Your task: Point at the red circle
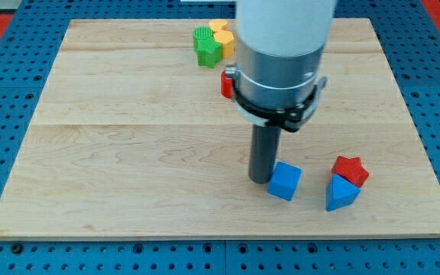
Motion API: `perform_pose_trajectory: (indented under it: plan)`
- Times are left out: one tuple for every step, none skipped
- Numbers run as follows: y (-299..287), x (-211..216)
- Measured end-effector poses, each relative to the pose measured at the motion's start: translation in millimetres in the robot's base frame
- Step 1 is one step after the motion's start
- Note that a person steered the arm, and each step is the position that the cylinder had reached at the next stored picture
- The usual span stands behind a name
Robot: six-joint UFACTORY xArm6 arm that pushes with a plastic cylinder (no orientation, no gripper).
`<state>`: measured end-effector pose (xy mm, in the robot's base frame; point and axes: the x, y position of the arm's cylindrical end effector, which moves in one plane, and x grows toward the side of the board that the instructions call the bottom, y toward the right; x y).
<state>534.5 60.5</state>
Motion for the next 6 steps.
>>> perform_pose_trajectory:
  plan:
    - [19.3,-6.0]
    - [-12.8,-56.9]
    - [-1.7,-115.3]
    - [58.1,-167.3]
    - [31.4,-206.0]
    - [-27.3,-196.9]
